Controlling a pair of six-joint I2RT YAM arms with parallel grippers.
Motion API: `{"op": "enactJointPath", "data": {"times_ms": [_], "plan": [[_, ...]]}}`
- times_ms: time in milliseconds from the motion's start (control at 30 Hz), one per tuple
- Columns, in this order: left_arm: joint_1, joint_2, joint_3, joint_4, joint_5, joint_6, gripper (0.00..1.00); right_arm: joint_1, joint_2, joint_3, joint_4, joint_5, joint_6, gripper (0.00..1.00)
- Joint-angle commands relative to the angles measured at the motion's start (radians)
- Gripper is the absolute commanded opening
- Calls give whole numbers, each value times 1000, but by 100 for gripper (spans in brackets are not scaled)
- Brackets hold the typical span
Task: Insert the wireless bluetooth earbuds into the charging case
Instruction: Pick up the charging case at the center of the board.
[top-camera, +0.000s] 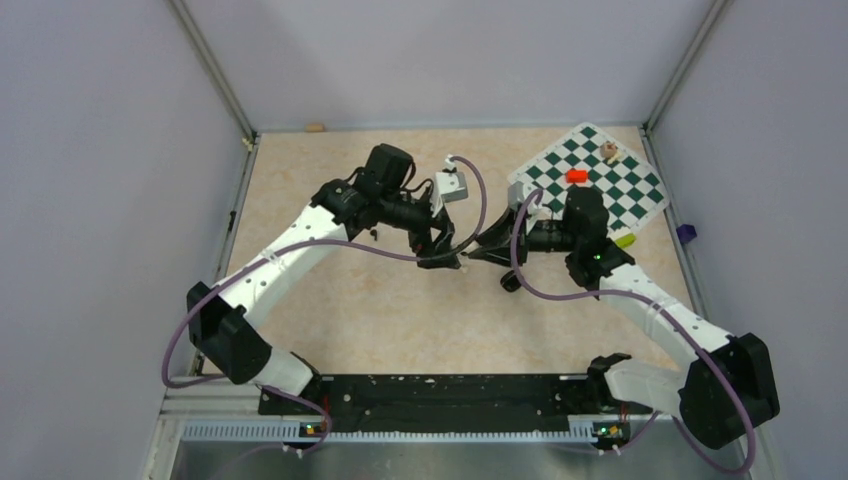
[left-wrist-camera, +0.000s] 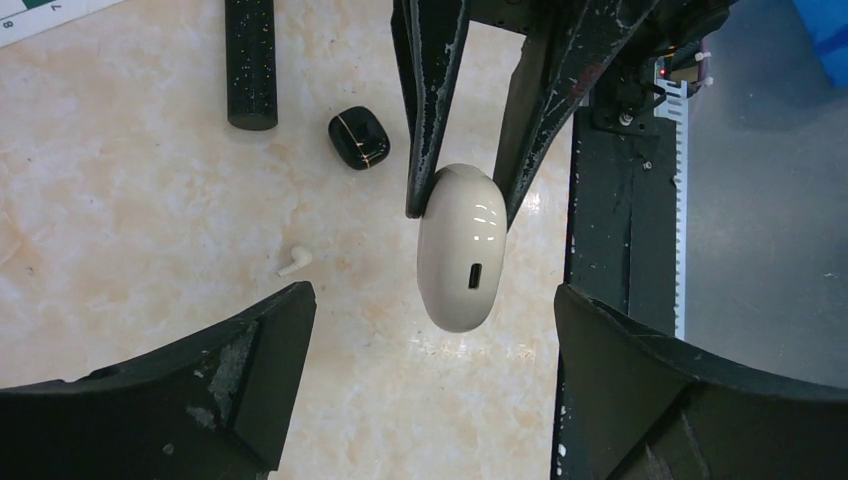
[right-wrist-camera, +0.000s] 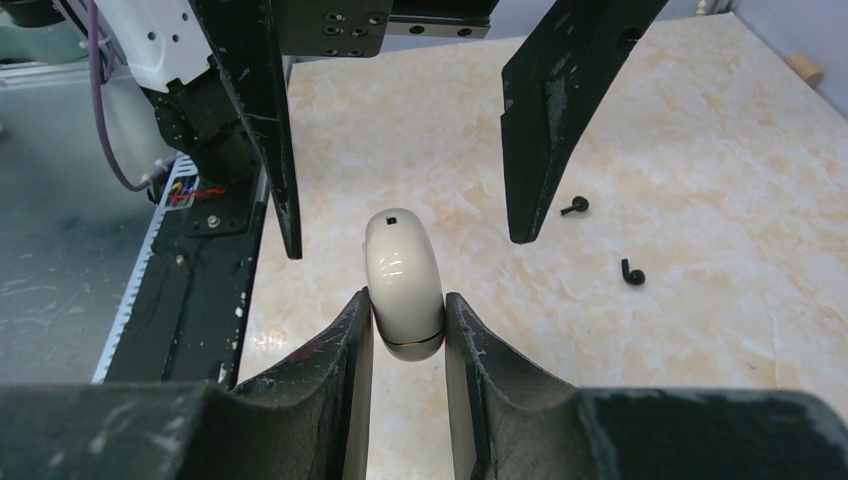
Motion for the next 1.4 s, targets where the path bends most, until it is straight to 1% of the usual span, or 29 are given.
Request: {"op": "enactJointPath", "data": {"times_ms": [0,67,233,367,500,600,700,733,867,967,1067,1367], "plan": [[-24,16,72,39,11,-36,92,9,-23,-9,60,25,-21,0],[-42,34,87,24,-2,-28,88,11,-15,-7,47,26,-33,0],[-77,69,115,-11,-5,-7,74,22,-8,-5,16,46,-74,0],[-95,76,118,-33,-11,14,58,23,-8,-8,16,59,-76,0],[-95,69,108,-34,-17,21,45,23,-7,-8,11,59,-83,0],[-95,57,98,-37,-14,24,40,23,-8,-9,-1,53,-98,0],[-95,43,86,-44,1,35,40,22,-9,-8,-10,49,-110,0],[-95,39,82,-47,6,37,41,24,-8,-8,-14,47,-113,0],[-95,24,64,-54,3,50,56,23,-11,-5,-13,41,-113,0],[-95,15,53,-56,-8,57,62,23,-13,-4,-14,42,-114,0],[-95,11,47,-54,-18,60,62,23,-14,-6,-13,41,-114,0],[-95,43,62,-54,-9,53,57,23,-22,-7,-7,28,-105,0]]}}
